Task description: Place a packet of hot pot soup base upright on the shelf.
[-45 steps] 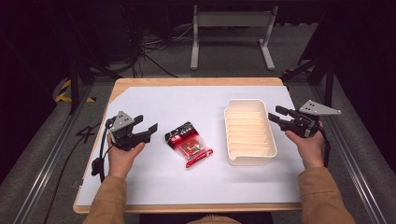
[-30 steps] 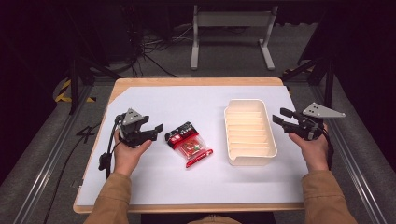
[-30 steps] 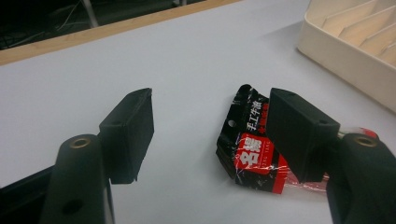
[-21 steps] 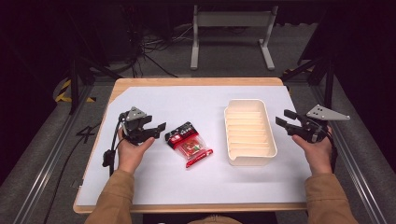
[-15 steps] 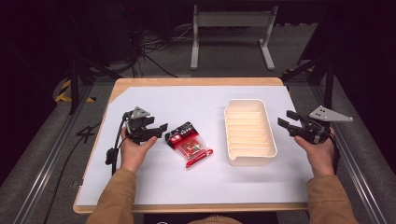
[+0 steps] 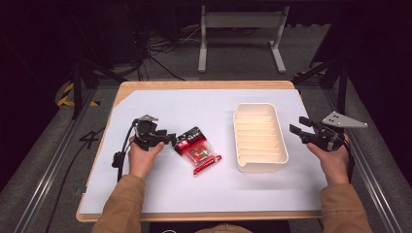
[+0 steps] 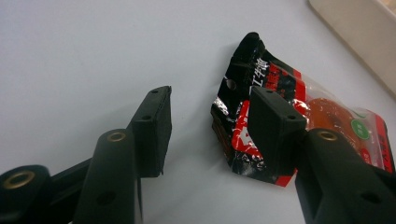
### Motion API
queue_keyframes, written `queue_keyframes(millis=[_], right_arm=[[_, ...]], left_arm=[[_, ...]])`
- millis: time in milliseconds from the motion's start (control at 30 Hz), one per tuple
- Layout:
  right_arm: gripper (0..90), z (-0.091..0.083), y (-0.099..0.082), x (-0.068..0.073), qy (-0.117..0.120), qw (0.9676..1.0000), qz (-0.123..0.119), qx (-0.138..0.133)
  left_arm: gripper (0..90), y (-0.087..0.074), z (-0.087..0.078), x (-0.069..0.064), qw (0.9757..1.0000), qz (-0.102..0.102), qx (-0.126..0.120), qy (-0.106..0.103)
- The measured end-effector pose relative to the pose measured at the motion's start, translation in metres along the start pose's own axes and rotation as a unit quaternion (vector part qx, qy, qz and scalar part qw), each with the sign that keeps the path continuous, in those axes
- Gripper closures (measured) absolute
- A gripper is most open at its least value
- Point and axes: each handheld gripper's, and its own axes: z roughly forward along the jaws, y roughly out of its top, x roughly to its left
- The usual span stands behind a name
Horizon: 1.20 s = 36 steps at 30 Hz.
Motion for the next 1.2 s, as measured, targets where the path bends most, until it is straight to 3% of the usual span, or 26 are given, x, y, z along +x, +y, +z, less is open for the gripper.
queue_keyframes(millis=[467, 733, 1067, 1200], right_arm=[[43.7, 0.003, -0.001, 0.001, 0.002, 1.0, -0.002, 0.008], [42.8, 0.004, -0.001, 0.001, 0.004, 0.9999, -0.003, 0.011], [42.3, 0.006, -0.001, 0.002, 0.008, 0.9998, -0.004, 0.016], [42.5, 0.006, -0.001, 0.002, 0.01, 0.9998, -0.004, 0.016]], left_arm=[[52.2, -0.003, 0.016, 0.002, 0.9985, -0.008, 0.041, -0.036], [55.4, -0.004, 0.02, -0.001, 0.9973, -0.011, 0.049, -0.053], [76.1, -0.005, 0.023, -0.009, 0.9976, 0.012, 0.059, -0.033], [86.6, -0.005, 0.024, -0.012, 0.9977, 0.026, 0.061, -0.013]])
